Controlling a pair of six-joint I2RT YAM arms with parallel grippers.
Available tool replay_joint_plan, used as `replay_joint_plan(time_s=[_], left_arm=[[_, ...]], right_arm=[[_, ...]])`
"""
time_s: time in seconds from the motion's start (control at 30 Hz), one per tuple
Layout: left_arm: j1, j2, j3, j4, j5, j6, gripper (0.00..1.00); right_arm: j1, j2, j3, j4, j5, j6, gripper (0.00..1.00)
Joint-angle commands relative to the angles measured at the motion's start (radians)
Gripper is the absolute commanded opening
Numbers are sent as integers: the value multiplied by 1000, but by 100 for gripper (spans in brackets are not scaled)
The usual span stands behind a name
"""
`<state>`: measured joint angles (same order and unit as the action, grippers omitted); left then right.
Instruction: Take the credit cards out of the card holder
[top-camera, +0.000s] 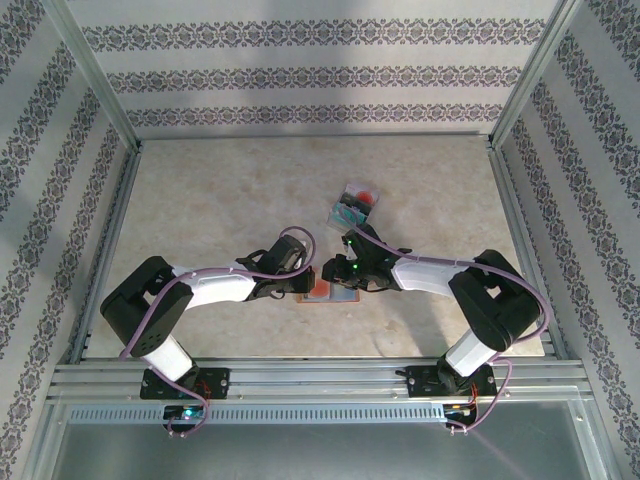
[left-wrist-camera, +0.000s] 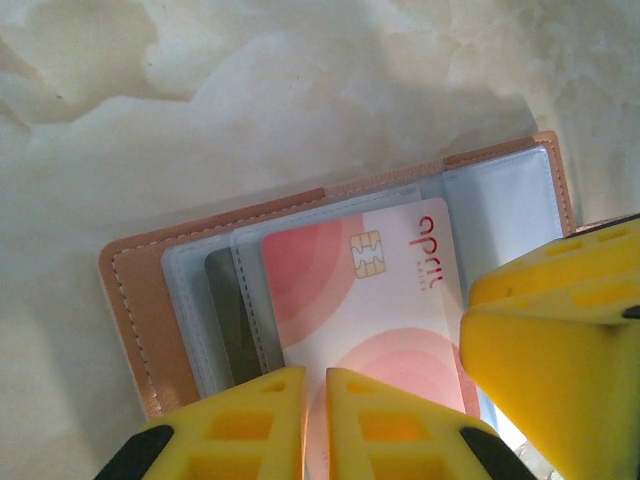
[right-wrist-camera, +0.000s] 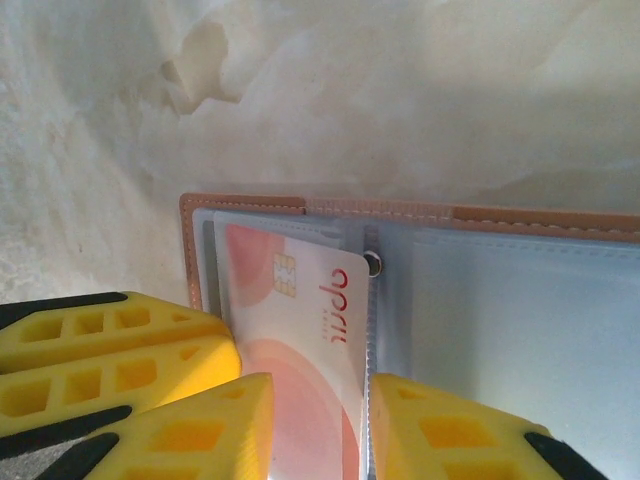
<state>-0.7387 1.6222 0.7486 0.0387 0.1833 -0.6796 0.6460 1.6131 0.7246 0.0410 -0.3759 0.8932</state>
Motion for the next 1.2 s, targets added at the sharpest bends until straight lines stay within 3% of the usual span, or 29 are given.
replay_joint_plan(time_s=[0.0, 0.4, 1.17], left_arm=[[-10, 11, -9, 5, 7, -14, 15], [-10, 11, -7, 1, 1, -12, 15], [-10, -10, -25, -10, -20, -17, 14]], right_arm=[[13, 11, -6, 16, -3, 16, 32], [14, 13, -27, 20, 12, 25, 31], [9, 2, -83, 158, -34, 60, 20]])
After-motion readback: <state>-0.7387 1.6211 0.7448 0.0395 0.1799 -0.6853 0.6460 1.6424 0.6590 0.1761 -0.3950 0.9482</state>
